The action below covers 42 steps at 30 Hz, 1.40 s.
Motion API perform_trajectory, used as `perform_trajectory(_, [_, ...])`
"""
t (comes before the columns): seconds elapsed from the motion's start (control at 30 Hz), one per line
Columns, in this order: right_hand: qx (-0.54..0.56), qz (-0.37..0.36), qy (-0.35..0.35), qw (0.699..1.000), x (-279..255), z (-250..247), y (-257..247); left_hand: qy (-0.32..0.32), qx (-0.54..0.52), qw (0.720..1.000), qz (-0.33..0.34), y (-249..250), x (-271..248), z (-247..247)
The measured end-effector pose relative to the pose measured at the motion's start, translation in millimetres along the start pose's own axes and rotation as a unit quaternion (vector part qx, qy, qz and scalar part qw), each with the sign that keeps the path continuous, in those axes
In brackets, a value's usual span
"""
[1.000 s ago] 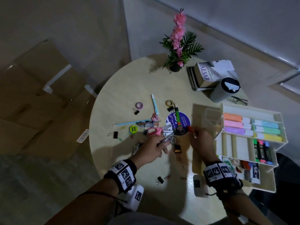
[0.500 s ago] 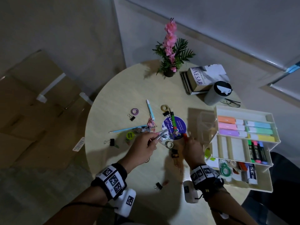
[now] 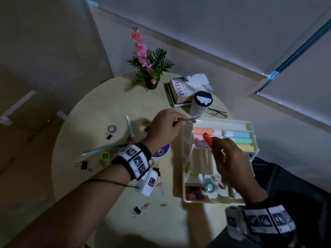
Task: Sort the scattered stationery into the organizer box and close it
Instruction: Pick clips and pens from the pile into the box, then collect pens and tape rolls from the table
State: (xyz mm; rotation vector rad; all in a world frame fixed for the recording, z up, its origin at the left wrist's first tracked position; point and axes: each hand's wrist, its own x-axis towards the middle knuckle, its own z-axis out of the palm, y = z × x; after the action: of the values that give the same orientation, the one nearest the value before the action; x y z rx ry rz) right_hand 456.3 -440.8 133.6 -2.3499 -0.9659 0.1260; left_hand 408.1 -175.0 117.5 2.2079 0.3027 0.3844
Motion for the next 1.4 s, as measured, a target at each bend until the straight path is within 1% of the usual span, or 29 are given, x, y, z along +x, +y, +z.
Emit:
perform_trajectory(0.1, [-0.022, -0.007, 0.02, 1.0, 8.8, -27.6, 41.1, -0.019, 0.067, 0.997, 0.028, 30.8, 33.6, 37.2])
perform_trajectory(0.2, [-0.051, -0.012, 0.018, 0.998, 17.7, -45.4, 73.7, -0.052, 0.129, 0.99, 0.029, 47.4, 53.7, 70.0])
perform_trajectory(0.3, [-0.046, -0.003, 0.016, 0.999, 26.7, -56.0, 100.2, -0.074, 0.187, 0.979, 0.018, 51.5, 66.1, 92.4])
perform_trajectory(0.4, [-0.029, 0.0, 0.004, 1.0, 34.1, -61.3, 120.8, -0.083, 0.241, 0.967, 0.021, 48.2, 73.1, 106.0])
perform_trajectory(0.53, [-0.02, -0.002, -0.013, 1.0, 41.0, -60.6, 140.9, -0.08, 0.274, 0.958, 0.017, 47.2, 75.4, 114.1])
perform_trajectory(0.67, [0.009, 0.007, -0.01, 1.0, 51.2, -61.7, 146.4, -0.059, 0.262, 0.963, 0.0, 45.3, 73.7, 117.6])
perform_trajectory(0.73, [0.009, -0.014, -0.006, 1.0, 58.9, -62.7, 146.0, -0.047, 0.254, 0.966, -0.009, 43.3, 72.6, 118.3])
perform_trajectory(0.83, [-0.011, -0.049, -0.015, 0.999, 71.8, -61.0, 145.9, -0.045, 0.242, 0.969, -0.021, 40.3, 71.6, 118.2])
perform_trajectory(0.97, [-0.052, -0.074, -0.032, 0.995, 86.4, -47.5, 152.4, -0.048, 0.231, 0.971, -0.023, 38.7, 70.3, 117.2])
perform_trajectory(1.03, [-0.081, -0.071, -0.048, 0.993, 91.5, -40.3, 154.0, -0.044, 0.225, 0.973, -0.017, 39.0, 68.2, 115.9])
perform_trajectory(1.1, [-0.086, -0.062, -0.053, 0.993, 94.9, -37.3, 152.9, -0.033, 0.207, 0.978, -0.009, 38.3, 64.8, 112.6])
perform_trajectory(1.17, [-0.066, -0.06, -0.045, 0.995, 96.5, -36.8, 151.2, -0.018, 0.185, 0.983, -0.006, 34.2, 59.3, 106.6])
perform_trajectory(1.27, [-0.041, -0.05, -0.048, 0.997, 98.7, -35.4, 150.1, 0.021, 0.142, 0.99, -0.003, 20.2, 44.3, 89.8])
perform_trajectory(1.33, [-0.04, -0.044, -0.045, 0.997, 98.2, -33.8, 150.0, 0.03, 0.118, 0.992, -0.018, 6.2, 30.7, 75.0])
perform_trajectory(1.4, [-0.054, -0.054, -0.036, 0.996, 95.2, -32.2, 147.4, 0.028, 0.129, 0.99, -0.047, -12.9, 16.9, 59.5])
